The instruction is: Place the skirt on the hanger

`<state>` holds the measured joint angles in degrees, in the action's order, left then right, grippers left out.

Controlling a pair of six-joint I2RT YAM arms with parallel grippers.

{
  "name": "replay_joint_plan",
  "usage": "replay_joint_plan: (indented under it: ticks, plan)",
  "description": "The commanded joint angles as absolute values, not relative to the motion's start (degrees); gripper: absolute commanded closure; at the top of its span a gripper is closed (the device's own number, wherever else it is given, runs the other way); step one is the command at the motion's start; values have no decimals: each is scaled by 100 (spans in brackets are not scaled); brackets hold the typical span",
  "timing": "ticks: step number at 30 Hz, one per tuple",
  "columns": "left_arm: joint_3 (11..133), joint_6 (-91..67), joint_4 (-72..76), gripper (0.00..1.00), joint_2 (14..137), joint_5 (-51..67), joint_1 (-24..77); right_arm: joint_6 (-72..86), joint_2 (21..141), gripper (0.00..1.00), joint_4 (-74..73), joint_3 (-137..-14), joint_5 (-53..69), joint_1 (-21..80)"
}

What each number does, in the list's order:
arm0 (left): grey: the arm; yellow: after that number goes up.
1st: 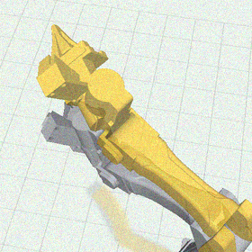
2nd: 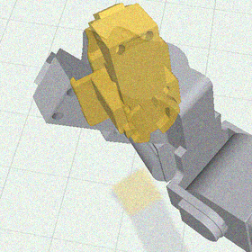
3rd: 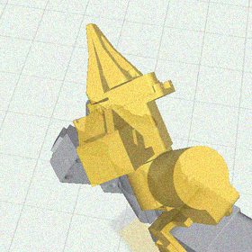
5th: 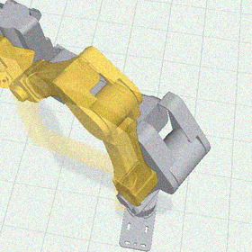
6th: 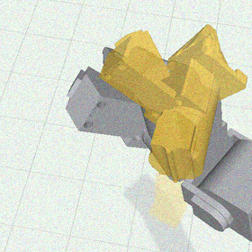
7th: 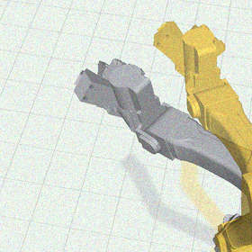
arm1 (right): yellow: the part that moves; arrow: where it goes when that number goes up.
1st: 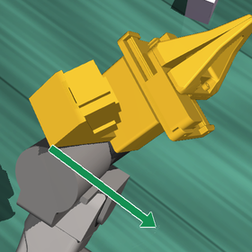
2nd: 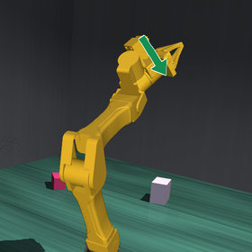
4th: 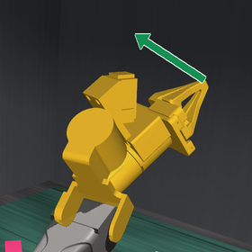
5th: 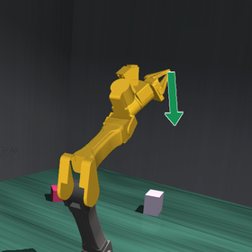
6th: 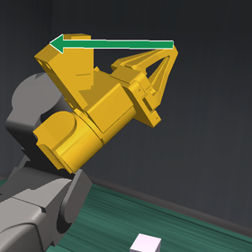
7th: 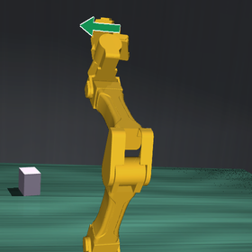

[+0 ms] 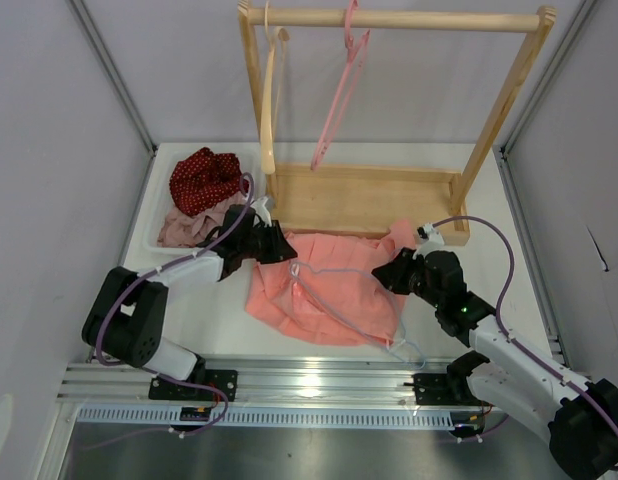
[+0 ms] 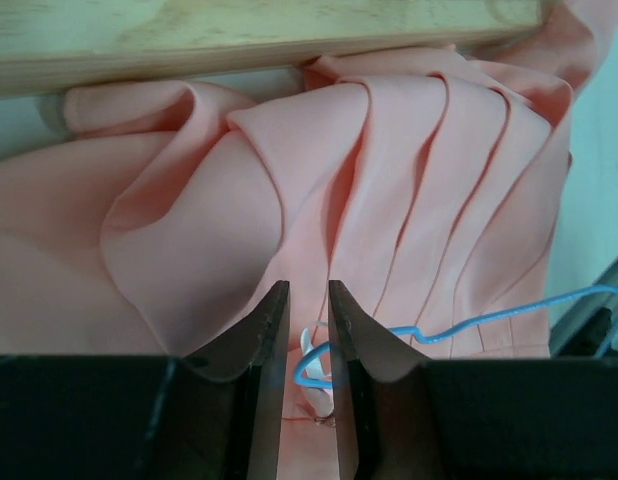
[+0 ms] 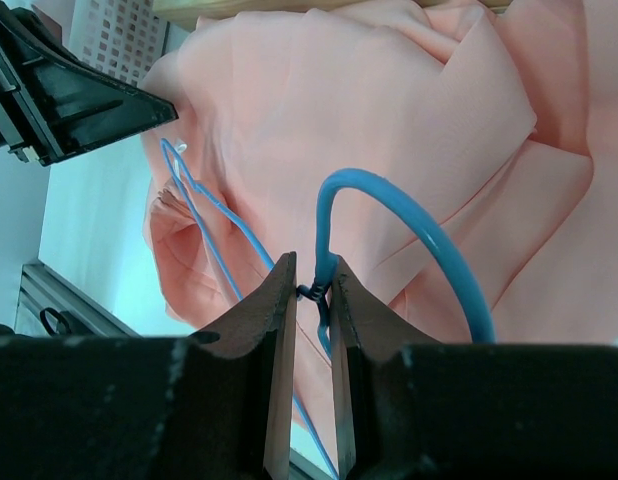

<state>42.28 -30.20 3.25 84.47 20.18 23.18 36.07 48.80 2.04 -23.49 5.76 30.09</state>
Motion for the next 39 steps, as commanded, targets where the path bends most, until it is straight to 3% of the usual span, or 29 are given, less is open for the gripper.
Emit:
replay_joint_plan:
  ticks: [1,12,18,26,39]
  plan:
    - [4438,-2813,421,73,8577,2776,2206,3472,4887,100,413,-2320,703,2971]
    - [4509,-2707,492,73,9035,3568,2083,3428,4904,100,475,-2276,967,2821]
    - [4508,-2584,230,63,8938,3691,1916,3419,4887,100,466,-2250,1046,2742]
    - [4483,-2584,88,64,9026,4183,1574,3472,4790,100,492,-2171,1142,2593]
    - [3483,-3348,622,63,7973,3428,1573,3507,4693,100,396,-2127,1107,2514]
